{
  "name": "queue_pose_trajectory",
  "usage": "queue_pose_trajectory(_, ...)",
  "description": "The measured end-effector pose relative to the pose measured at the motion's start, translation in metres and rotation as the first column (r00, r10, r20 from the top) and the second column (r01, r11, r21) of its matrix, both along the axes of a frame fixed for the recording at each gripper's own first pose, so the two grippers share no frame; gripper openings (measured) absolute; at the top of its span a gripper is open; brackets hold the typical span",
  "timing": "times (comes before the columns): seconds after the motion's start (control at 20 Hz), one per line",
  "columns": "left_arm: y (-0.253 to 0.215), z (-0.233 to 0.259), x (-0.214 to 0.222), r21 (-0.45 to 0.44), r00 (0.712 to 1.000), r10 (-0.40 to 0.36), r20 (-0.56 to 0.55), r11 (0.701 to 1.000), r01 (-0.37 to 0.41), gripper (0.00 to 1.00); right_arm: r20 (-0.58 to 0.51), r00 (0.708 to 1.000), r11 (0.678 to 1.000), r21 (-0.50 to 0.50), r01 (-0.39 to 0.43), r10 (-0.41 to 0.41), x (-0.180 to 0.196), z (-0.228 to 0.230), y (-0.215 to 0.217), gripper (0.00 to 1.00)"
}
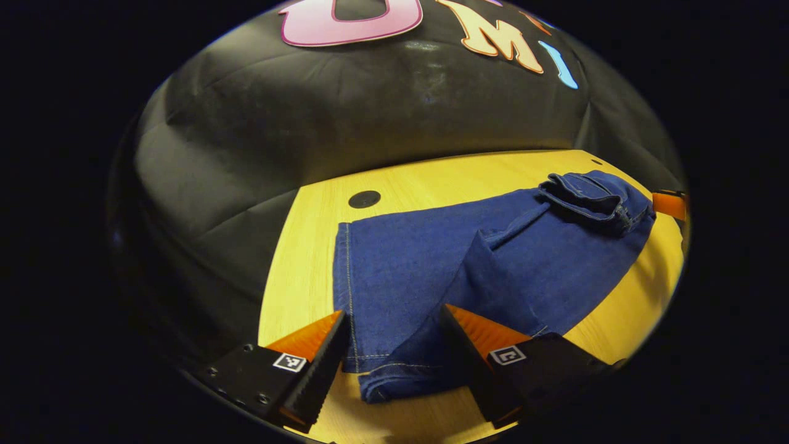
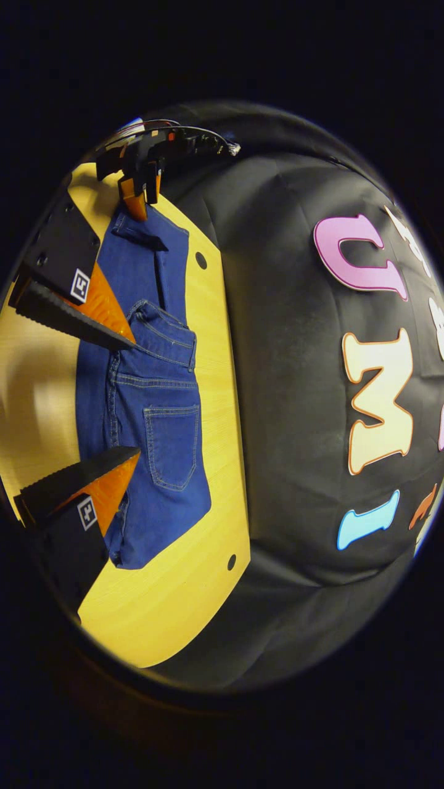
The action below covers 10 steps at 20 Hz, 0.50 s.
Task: Grasp the waist and the cuffs of the jeans and fold them to make the two legs overlap; first hold the waist and fold one-third of the jeans toward the cuffs, then hold the cuffs and fold the remaining one-third in the same direction to finish folding.
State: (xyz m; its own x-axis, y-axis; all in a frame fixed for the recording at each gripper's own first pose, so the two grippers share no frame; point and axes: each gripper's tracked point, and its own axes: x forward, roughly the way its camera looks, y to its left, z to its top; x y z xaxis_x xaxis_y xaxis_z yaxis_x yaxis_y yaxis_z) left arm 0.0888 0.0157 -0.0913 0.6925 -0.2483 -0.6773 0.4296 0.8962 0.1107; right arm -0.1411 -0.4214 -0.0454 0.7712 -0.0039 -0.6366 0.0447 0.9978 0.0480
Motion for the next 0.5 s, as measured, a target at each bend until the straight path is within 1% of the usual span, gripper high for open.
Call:
queue_pose_trajectory(0.05, 0.0, 0.0, 0.001, -0.027, 1.0, 0.008, 0.005, 1.0, -0.008, 0.92, -0.007, 1.0, 1.0, -0.006, 0.0, 0.0, -0.001, -0.002, -0.002, 0.97)
queue_pose_trajectory(0.2, 0.007, -0.003, -0.008, -0.031, 0.998, 0.051, -0.029, 0.998, -0.052, 0.92, -0.008, 1.0, 1.0, 0.001, -0.003, 0.003, -0.002, 0.0, -0.001, 0.98)
queue_pose_trajectory(0.25, 0.01, -0.003, -0.014, -0.039, 0.996, 0.07, -0.046, 0.997, -0.072, 0.94, 0.0, 1.0, 1.0, -0.004, -0.003, 0.003, -0.001, 0.002, -0.001, 0.98)
queue_pose_trajectory(0.3, 0.018, 0.002, -0.022, -0.035, 0.994, 0.1, -0.051, 0.994, -0.102, 0.95, 0.004, 1.0, 1.0, -0.006, -0.004, 0.004, -0.003, 0.003, -0.001, 0.98)
queue_pose_trajectory(0.35, 0.024, 0.009, -0.016, -0.041, 0.99, 0.136, -0.022, 0.99, -0.137, 0.95, 0.001, 1.0, 1.0, -0.005, -0.007, 0.007, -0.004, 0.003, -0.001, 0.97)
queue_pose_trajectory(0.4, 0.025, 0.006, -0.014, -0.063, 0.986, 0.162, -0.037, 0.985, -0.164, 0.95, 0.001, 1.0, 1.0, -0.005, -0.011, 0.011, -0.007, 0.004, 0.0, 0.97)
queue_pose_trajectory(0.45, 0.028, -0.005, -0.022, -0.076, 0.977, 0.186, -0.103, 0.978, -0.194, 0.95, 0.001, 1.0, 1.0, -0.006, -0.015, 0.015, -0.008, 0.006, -0.001, 0.98)
queue_pose_trajectory(0.5, 0.031, -0.007, -0.032, -0.075, 0.967, 0.209, -0.147, 0.972, -0.222, 0.97, 0.002, 1.0, 1.0, -0.005, -0.019, 0.019, -0.008, 0.006, -0.001, 0.92)
